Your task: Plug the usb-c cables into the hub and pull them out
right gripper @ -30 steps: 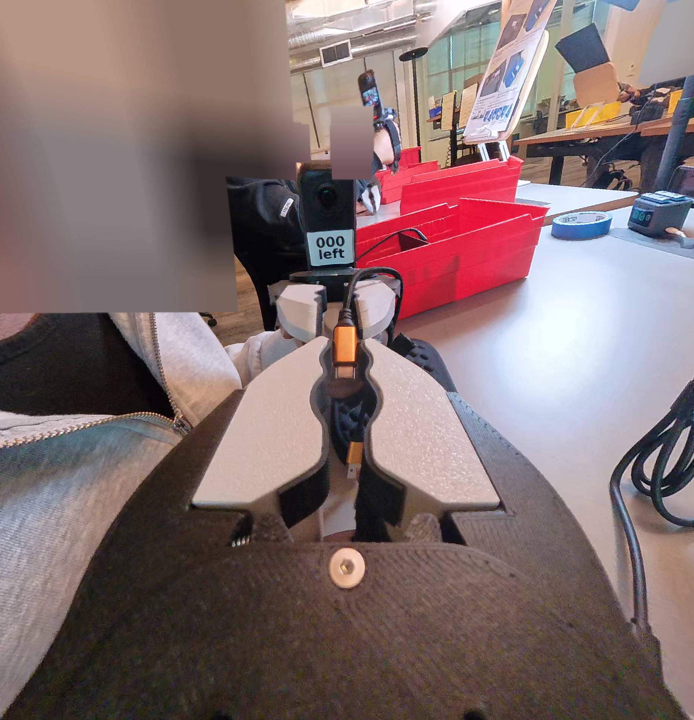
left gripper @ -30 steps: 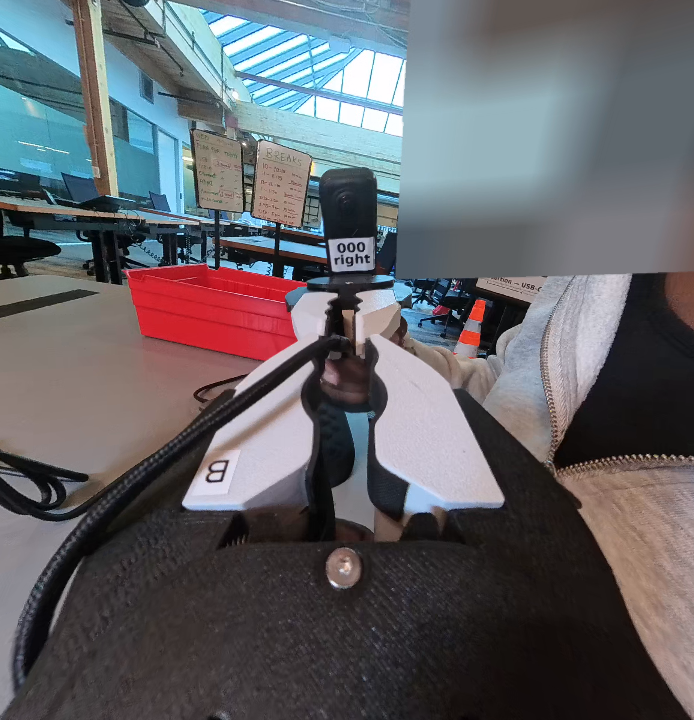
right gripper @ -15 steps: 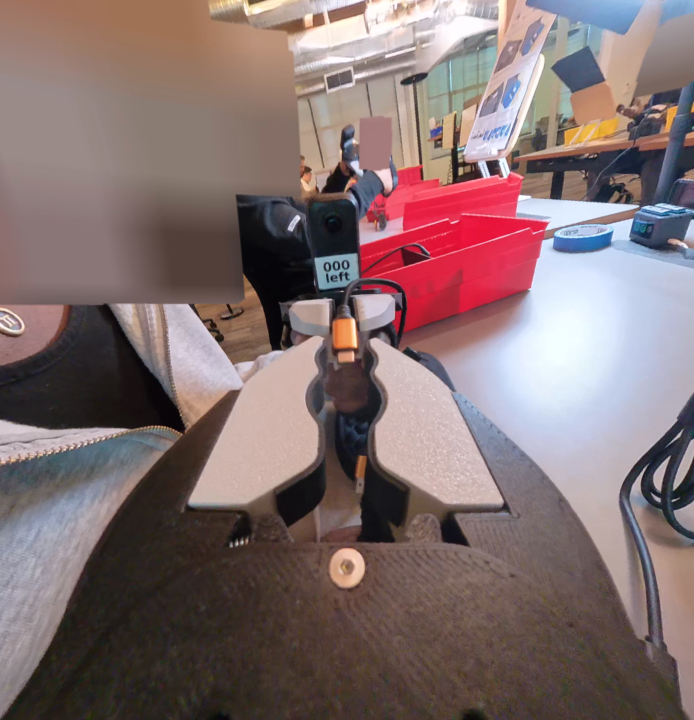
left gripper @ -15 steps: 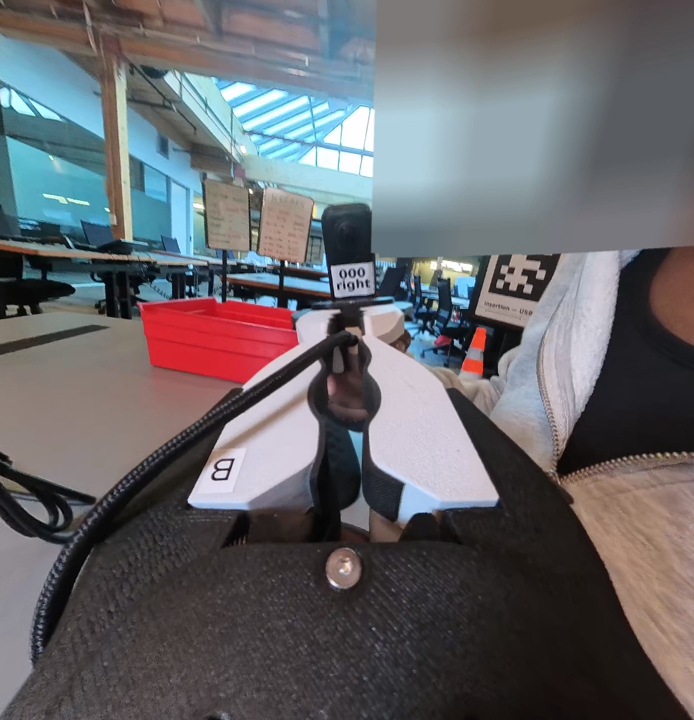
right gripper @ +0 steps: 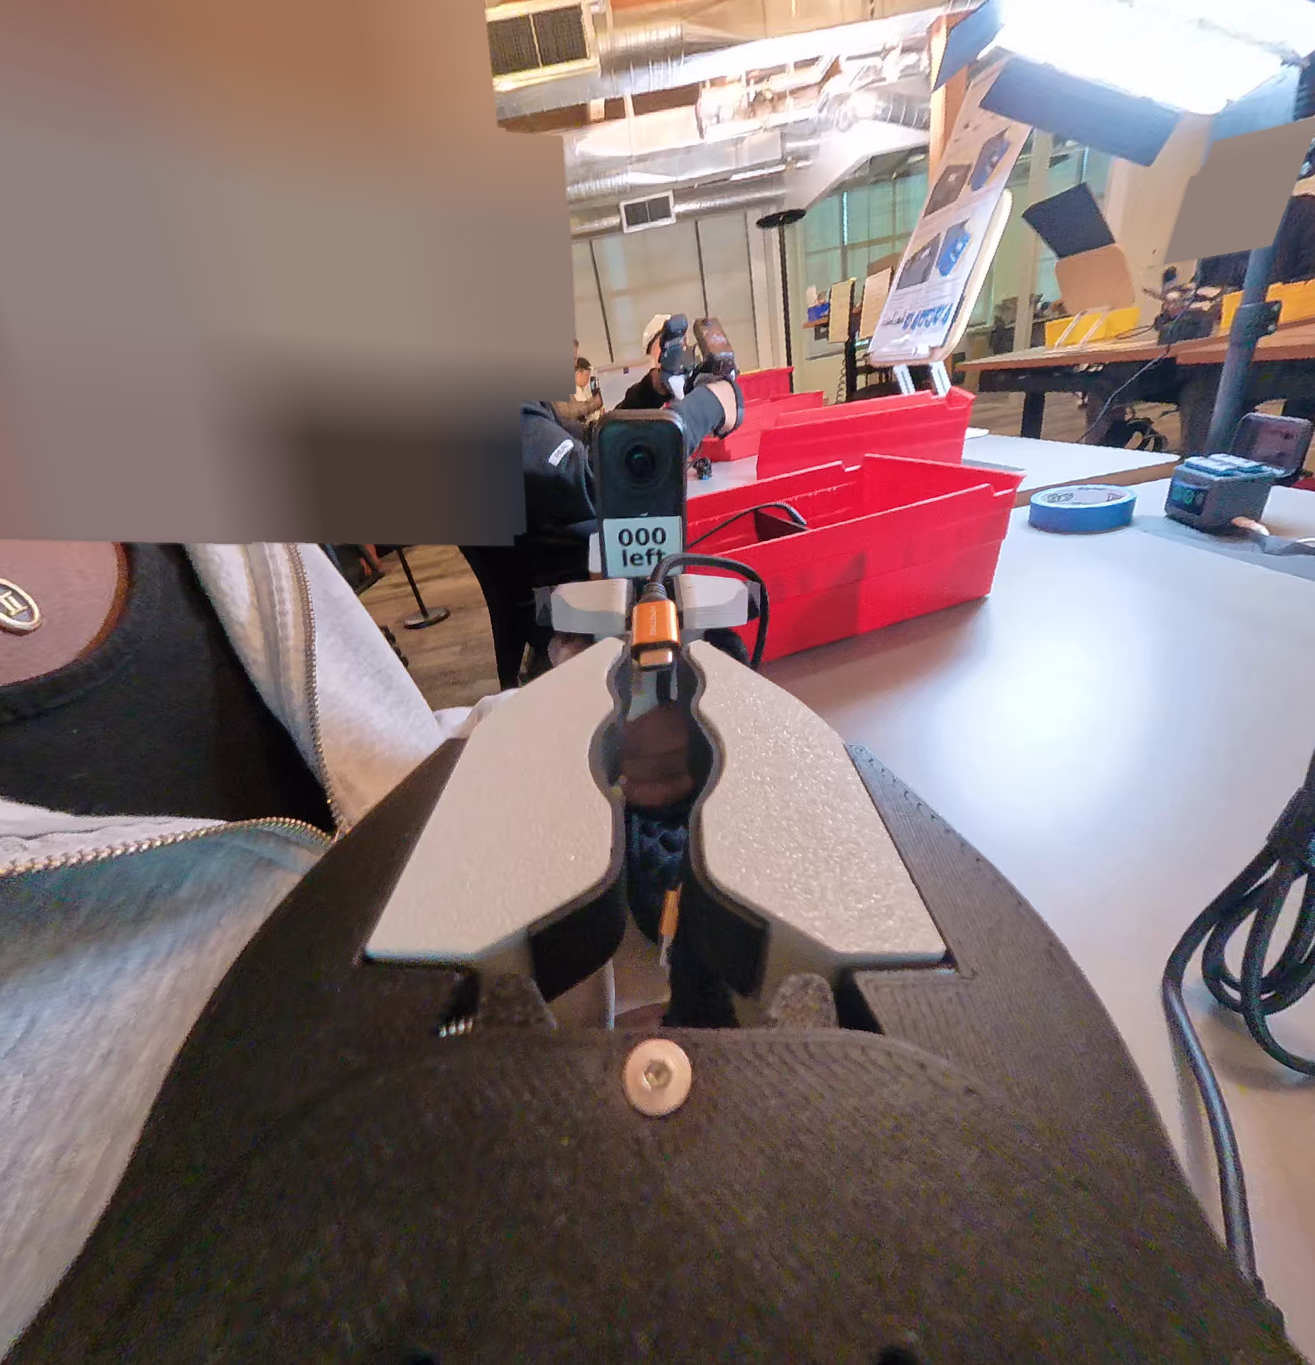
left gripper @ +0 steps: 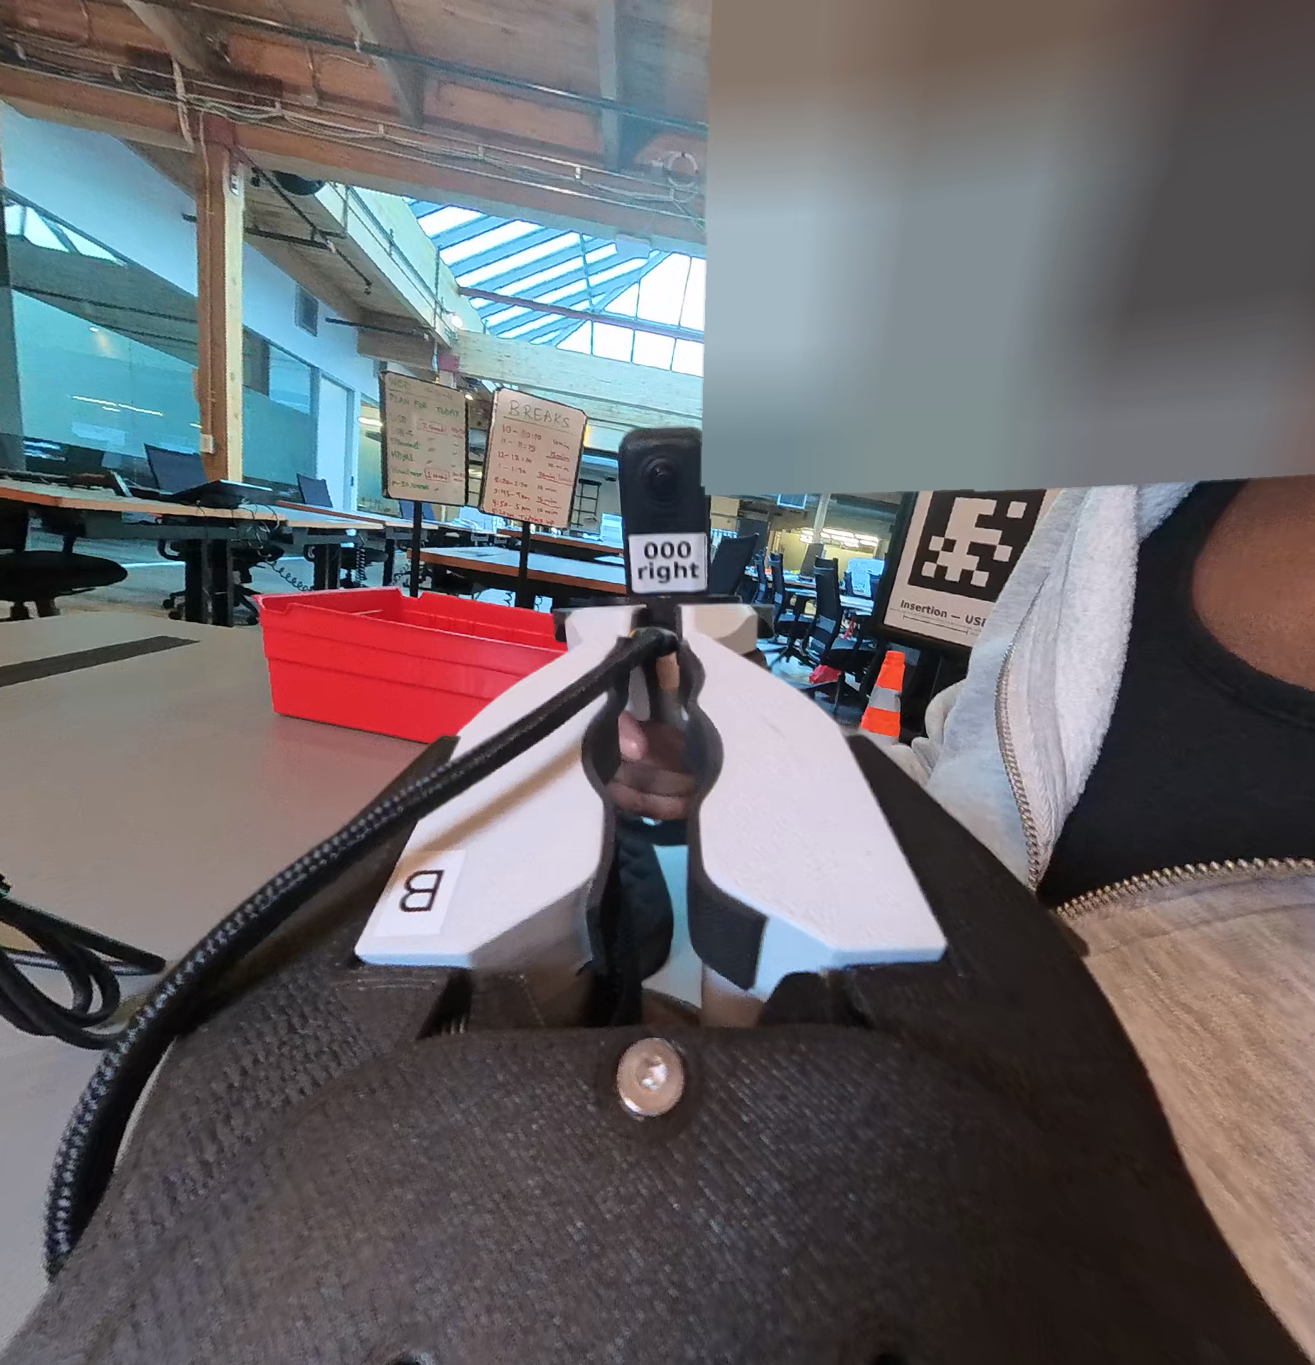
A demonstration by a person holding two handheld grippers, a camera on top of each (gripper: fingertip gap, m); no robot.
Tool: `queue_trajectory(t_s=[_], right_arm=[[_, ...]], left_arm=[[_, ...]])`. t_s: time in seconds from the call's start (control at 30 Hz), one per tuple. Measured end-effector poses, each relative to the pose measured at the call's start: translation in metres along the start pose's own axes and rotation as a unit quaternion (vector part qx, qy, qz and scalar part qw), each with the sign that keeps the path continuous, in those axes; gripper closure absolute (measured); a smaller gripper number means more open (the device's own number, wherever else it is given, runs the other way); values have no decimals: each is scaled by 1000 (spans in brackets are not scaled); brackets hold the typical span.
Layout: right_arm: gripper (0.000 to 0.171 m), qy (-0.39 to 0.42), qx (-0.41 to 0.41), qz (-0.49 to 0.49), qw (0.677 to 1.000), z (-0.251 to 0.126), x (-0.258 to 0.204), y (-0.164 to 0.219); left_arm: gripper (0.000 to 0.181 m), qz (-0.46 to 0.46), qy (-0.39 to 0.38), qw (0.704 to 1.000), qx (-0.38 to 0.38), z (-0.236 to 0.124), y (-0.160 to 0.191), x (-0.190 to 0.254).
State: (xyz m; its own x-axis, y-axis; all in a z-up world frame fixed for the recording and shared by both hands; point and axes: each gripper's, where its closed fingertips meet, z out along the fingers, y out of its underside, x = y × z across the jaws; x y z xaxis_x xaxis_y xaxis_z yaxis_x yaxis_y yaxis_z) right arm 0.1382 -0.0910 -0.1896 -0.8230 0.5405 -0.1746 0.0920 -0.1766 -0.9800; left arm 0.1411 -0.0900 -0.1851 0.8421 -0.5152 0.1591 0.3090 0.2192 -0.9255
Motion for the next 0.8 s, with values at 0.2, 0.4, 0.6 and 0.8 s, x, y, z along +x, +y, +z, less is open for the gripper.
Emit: queue_trajectory(t_s=[0.2,0.4,0.6,0.8], right_arm=[[161,-7,-42,4,999,2,-3,11],[161,-9,-72,2,997,1,-4,17],[161,-22,-74,17,997,1,-7,18],[161,-29,-92,25,995,0,-9,22]], left_arm=[[159,12,13,999,-36,3,11,6],[168,23,7,998,-55,1,15,4],[166,37,15,997,-69,0,17,8],[168,48,17,995,-85,-2,22,9]])
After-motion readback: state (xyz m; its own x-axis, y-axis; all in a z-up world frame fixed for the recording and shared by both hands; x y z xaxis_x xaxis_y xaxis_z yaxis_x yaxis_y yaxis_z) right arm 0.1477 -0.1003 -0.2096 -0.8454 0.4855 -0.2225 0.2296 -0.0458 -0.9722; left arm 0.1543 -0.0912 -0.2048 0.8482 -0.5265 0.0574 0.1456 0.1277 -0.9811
